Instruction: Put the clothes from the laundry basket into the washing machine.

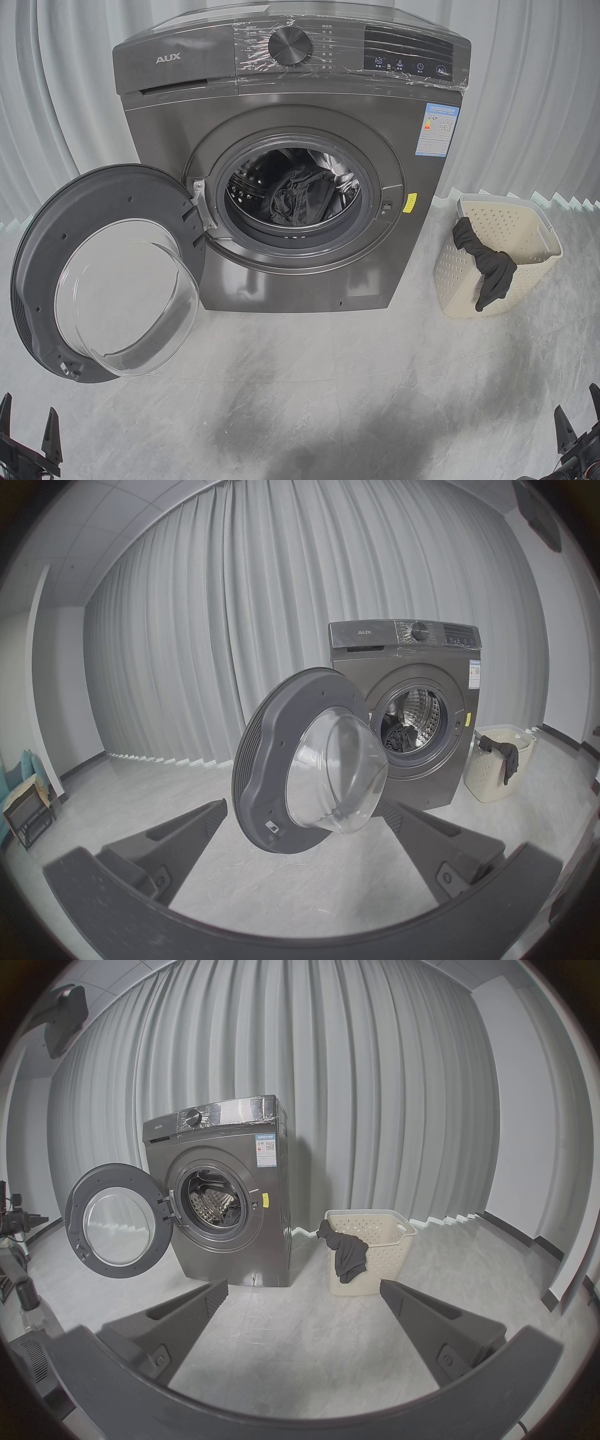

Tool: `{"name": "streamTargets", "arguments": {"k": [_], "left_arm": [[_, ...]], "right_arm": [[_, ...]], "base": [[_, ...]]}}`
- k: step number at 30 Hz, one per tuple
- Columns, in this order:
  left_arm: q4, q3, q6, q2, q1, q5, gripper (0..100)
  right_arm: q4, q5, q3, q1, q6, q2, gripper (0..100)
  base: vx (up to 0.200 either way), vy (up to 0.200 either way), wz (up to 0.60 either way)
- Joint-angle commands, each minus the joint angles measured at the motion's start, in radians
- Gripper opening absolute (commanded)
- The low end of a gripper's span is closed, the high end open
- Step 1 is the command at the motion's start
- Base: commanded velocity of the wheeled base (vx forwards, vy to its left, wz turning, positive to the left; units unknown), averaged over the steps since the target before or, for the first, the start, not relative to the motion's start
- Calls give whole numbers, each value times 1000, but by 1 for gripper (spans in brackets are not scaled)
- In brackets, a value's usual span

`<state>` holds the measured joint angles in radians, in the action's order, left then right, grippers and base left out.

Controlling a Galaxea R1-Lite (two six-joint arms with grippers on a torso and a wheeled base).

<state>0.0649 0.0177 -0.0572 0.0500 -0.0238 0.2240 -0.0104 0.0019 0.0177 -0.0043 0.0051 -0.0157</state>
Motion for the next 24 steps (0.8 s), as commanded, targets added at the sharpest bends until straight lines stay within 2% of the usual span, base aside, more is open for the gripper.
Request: {"name": "streamTargets", "arguments": {"k": [1,3,4,5,6,7,8,10,12,15,24], "left_arm": [[-10,-13,-9,-47,27,-14,100],[-33,-8,22,-39,21,-35,100],[-39,-8,56,-41,16,-81,100],[-36,-15,97,-50,21,-164,100],[-56,-18,105,-44,18,-239,100],[-62,-16,91,-47,18,-276,100],[-63,-16,73,-47,19,-246,100],[-65,-16,70,-47,19,-227,100],[-65,-16,80,-47,19,-232,100],[-65,-16,97,-47,19,-229,100],[-65,-16,99,-47,19,-230,100]], "right_arm": [[6,0,-16,0,1,16,100],[6,0,-16,1,4,16,100],[9,1,-16,3,1,16,100],[9,7,-16,1,-2,16,100],[9,4,-16,1,1,16,100],[9,6,-16,3,-1,16,100],[10,6,-16,3,3,16,100],[9,6,-16,3,-1,16,100],[9,6,-16,1,-1,16,100],[9,6,-16,3,-1,16,100],[9,6,-16,3,-1,16,100]], "base": [[0,0,0],[0,0,0],[0,0,0],[0,0,0],[0,0,0],[0,0,0],[0,0,0],[0,0,0],[0,0,0],[0,-200,0],[0,-200,0]]}}
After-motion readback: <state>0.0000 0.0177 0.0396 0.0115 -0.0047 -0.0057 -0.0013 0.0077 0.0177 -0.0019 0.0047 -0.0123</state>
